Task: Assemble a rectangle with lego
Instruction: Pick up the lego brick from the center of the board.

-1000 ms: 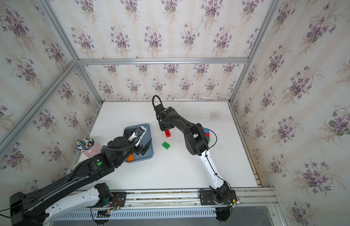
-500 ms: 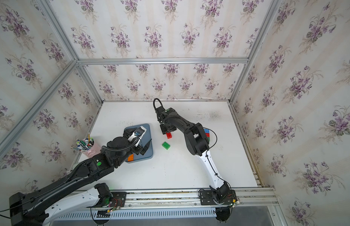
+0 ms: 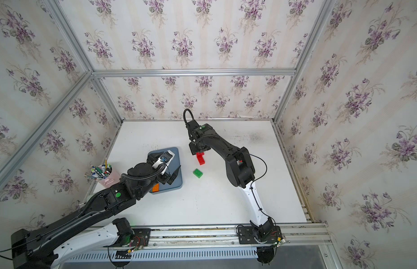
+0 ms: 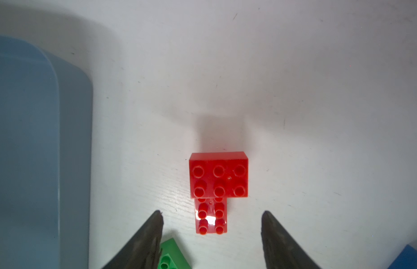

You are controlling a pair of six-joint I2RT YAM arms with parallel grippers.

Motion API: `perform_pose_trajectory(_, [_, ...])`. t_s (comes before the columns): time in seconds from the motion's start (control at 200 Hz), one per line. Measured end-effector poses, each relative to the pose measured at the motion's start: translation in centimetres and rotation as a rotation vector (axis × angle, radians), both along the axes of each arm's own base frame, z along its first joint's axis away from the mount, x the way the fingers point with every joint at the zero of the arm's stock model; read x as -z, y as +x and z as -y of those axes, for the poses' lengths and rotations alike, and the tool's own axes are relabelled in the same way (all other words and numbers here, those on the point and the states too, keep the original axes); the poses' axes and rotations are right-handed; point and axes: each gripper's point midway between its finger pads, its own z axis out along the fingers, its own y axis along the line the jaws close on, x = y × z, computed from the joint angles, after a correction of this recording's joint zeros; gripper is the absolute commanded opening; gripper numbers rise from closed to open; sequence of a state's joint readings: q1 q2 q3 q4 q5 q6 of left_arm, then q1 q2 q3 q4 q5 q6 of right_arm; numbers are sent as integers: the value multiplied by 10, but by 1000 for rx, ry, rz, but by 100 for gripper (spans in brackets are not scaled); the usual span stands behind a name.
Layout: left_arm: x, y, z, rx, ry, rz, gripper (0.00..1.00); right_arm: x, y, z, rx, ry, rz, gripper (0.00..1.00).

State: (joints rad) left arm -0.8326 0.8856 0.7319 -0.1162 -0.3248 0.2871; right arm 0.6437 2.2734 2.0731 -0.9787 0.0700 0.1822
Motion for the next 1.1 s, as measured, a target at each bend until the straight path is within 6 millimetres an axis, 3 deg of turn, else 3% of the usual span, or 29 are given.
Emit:
perform_pose_trajectory(0.12, [-3, -1, -5, -18, -6, 14, 100, -25, 2, 10, 15, 7, 49, 70])
perform_pose_trajectory(0.23, [-13, -3, -17, -53, -39, 58, 100, -67, 7, 25, 44, 34, 136, 71])
perform_pose_trajectory(0.385, [-33, -7, -26, -77, -95, 115, 100, -134, 22, 64, 136, 88, 300, 68])
perform_pose_trajectory(0.5, [-43, -6, -24, -76, -125, 113, 100, -157, 28, 98, 230, 131, 358, 62])
perform_pose_trajectory(0.649, [-49, -5, -23, -65, -154, 57, 100, -151, 30, 130, 359, 183, 325, 61])
perform_pose_trajectory(0.749, [-44, -10, -15, 26, -172, -22, 100, -129, 16, 127, 411, 228, 237, 61])
perform_pose_trajectory(0.854, [-24, -25, 7, 184, -171, -157, 100, -104, -10, 123, 500, 278, 122, 60])
perform_pose_trajectory(0.974, [2, -48, 33, 364, -161, -337, 100, -94, -32, 108, 583, 322, 23, 60])
perform_pose_trajectory(1.099, [16, -62, 46, 447, -175, -477, 100, -94, -47, 68, 599, 349, -50, 60])
